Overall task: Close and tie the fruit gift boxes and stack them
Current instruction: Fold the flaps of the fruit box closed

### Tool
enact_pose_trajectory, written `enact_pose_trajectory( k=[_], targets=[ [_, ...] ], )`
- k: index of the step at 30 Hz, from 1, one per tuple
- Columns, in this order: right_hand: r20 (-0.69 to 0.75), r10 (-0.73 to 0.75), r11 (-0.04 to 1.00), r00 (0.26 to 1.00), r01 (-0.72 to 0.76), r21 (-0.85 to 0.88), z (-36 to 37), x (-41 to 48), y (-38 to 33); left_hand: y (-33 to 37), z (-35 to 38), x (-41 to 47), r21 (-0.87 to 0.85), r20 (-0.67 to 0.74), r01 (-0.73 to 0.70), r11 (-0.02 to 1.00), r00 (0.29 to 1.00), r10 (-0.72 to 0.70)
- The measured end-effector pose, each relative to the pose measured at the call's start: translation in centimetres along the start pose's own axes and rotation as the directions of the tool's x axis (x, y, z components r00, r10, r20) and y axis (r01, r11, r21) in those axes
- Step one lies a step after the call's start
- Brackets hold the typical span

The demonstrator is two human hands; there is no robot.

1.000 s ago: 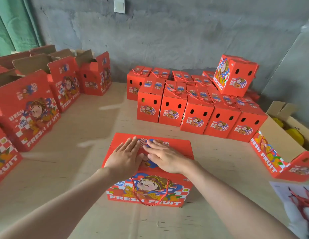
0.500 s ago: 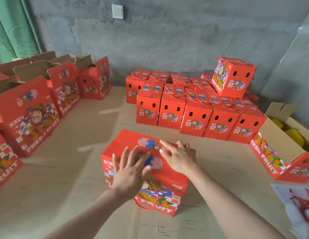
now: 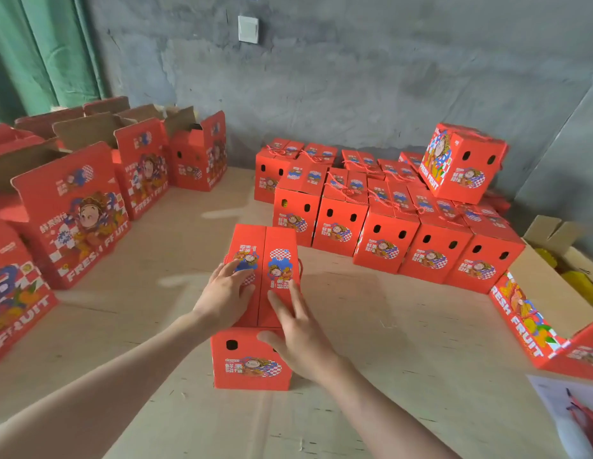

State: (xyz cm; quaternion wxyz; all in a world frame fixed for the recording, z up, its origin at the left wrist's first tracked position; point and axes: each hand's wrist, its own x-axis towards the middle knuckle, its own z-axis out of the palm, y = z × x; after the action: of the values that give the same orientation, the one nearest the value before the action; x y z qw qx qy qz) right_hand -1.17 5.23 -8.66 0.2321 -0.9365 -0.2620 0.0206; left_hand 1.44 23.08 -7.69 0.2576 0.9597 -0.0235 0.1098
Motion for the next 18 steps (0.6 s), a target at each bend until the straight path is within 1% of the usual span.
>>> enact_pose_trajectory(
  k=[1,3,5,7,9,11,13,15,18],
  targets=[
    [-0.001,-0.014,1.000,1.000,0.014,-0.009,0.2,0.3,0.1,-0.2,-0.3,-0.9,-0.027,-0.012,0.010,1.000,1.000,-0.011],
    [0.008,-0.013,1.000,1.000,0.013,-0.009,0.5,1.2,0.3,-0.8,-1.1,-2.6,-0.036,-0.072,-0.036,0.999,0.997,0.033],
    [0.037,0.009,1.000,0.999,-0.009,0.000,0.7,2.9,0.1,-1.7,-1.6,-4.1,0.009,-0.133,-0.093,0.996,0.987,0.094],
    [0.083,0.034,0.999,0.996,-0.034,-0.004,0.5,5.4,-0.5,-3.0,-2.3,-4.8,0.065,-0.164,-0.120,0.991,0.978,0.129],
    [0.109,0.082,0.992,0.991,-0.071,-0.101,0.5,8.1,-1.5,-4.0,-3.7,-3.9,0.090,-0.154,-0.088,0.992,0.983,0.102],
    [0.069,0.114,0.969,0.991,-0.095,-0.230,1.1,10.4,-3.5,-5.2,-4.7,-2.2,0.123,-0.111,-0.011,0.992,0.994,0.024],
    [0.043,0.095,0.948,0.995,-0.077,-0.307,2.5,11.8,-5.8,-6.3,-5.5,-0.3,0.159,-0.089,0.033,0.987,0.996,-0.019],
    [0.062,0.073,0.929,0.995,-0.045,-0.368,4.1,12.3,-7.0,-7.1,-6.0,1.3,0.192,-0.042,0.014,0.981,0.999,-0.006],
    [0.055,0.079,0.915,0.995,-0.050,-0.401,5.4,13.2,-6.7,-8.6,-6.0,2.3,0.255,0.016,-0.085,0.963,0.996,0.083]
  ],
)
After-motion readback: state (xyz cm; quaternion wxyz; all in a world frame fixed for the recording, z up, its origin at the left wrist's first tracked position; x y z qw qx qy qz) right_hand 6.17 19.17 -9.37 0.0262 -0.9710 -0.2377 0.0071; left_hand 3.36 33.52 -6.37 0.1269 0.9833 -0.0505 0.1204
